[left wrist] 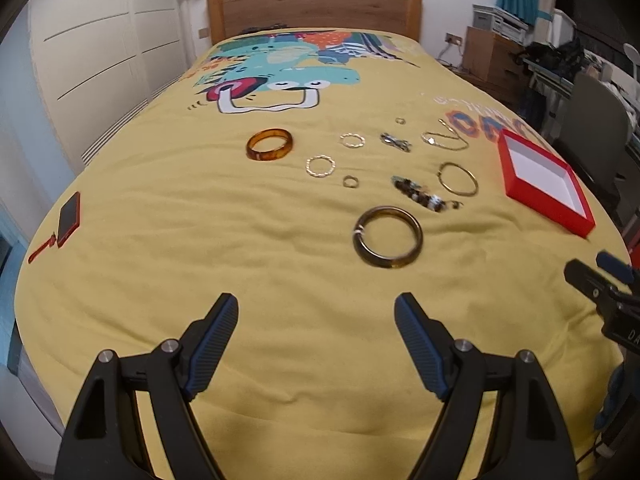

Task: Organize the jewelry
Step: 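Grasp the dark bangle with the left tool while the right tool grasps the beaded bracelet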

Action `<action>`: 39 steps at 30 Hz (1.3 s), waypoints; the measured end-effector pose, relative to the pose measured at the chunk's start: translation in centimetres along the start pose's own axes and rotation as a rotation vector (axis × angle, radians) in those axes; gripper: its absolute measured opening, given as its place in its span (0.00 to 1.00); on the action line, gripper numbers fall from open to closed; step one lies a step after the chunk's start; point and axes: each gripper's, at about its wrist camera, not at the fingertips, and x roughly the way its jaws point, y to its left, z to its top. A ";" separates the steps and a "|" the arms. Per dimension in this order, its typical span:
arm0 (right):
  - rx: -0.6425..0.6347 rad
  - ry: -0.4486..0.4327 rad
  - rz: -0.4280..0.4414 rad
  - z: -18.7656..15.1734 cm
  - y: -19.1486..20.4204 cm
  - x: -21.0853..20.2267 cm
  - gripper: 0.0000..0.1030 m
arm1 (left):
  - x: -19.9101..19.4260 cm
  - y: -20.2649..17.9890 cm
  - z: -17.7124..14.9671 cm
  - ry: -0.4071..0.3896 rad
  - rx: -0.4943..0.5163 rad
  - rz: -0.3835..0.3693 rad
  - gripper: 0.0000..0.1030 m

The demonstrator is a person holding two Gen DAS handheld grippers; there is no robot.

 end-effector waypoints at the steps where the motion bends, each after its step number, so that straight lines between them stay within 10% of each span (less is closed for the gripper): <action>1: 0.000 0.004 0.004 0.1 0.0 0.1 0.93 | 0.3 0.2 0.1 0.011 -0.014 -0.007 0.77; 15: -0.078 0.101 0.112 2.2 1.4 4.7 0.60 | 8.9 -1.5 3.9 0.136 0.006 -0.081 0.73; 29: -0.163 0.171 0.212 6.5 4.0 11.4 0.52 | 16.1 -1.2 4.5 0.257 0.007 -0.055 0.12; 39: -0.212 0.235 0.259 8.6 7.2 17.4 0.46 | 15.0 1.7 4.6 0.219 -0.012 -0.005 0.08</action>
